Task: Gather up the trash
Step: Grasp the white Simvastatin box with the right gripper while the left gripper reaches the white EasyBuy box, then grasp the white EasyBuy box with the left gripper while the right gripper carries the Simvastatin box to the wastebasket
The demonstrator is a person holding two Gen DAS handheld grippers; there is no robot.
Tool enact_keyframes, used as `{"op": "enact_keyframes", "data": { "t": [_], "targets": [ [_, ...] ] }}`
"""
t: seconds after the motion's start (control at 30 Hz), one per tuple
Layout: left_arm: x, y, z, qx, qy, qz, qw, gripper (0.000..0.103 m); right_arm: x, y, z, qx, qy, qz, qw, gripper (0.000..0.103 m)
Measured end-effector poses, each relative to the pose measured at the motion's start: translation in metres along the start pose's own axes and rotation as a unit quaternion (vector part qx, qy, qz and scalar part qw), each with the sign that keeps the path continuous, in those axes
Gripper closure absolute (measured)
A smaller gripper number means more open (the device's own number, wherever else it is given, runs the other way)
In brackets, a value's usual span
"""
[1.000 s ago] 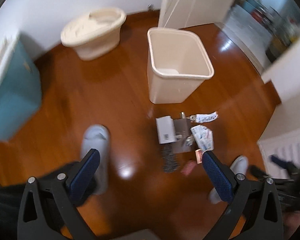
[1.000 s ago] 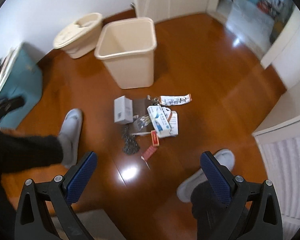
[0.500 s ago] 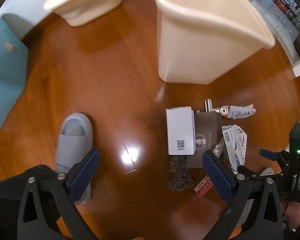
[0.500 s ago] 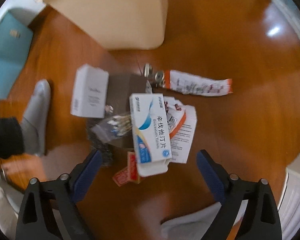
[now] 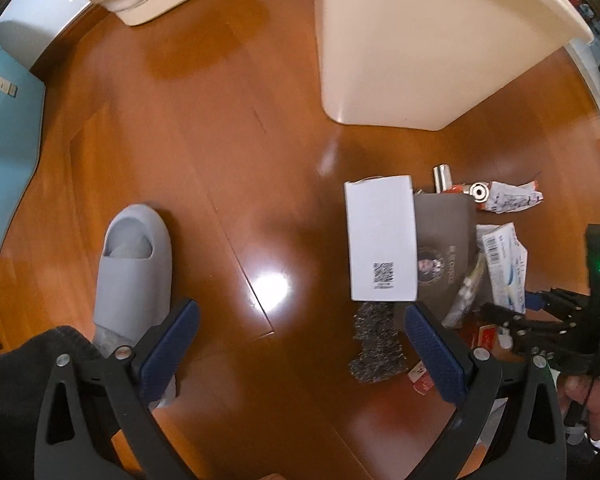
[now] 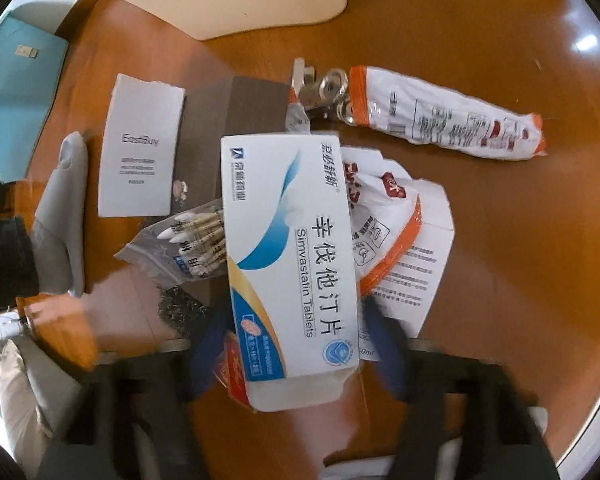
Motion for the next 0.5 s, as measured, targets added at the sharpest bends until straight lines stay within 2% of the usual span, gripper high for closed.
{"op": "enact_keyframes", "data": {
  "t": [0.1,0.3,0.43,0.5],
  "targets": [
    [-0.002,-0.001,0.003,0.002,-0.003,0.003,1.0000,0.000,0.000,0.001,-0.005,0.011,-0.016,0.003,1.000,0.048],
    [0.021,-0.010,0.020,-0.011,0.040,0.005,0.9991,0.000,0.005,-0.006,-0.037,0.043,-0.042,0.020,0.998,0.048],
    [0.042,-0.025,0.042,-0.016,0.043,0.024,0.9987,0.000,0.012,-0.015,-0.061,0.074,-0.051,0.038,0.995,0.048],
    [0.045,-0.029,0.056,-0.031,0.067,0.016,0.9972,0.001,0.017,-0.018,-0.068,0.082,-0.052,0.042,0.994,0.048]
  ]
}}
Point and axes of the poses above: each gripper's, at about its wrist camera, not at the fingertips, and z roughly the way its jaws point, x to its right, y to its underside, the point moved 9 cm from there along z, roughly the way its jaws point, and after that the axes turned 5 degrees about -x, right-handed, at the moved point
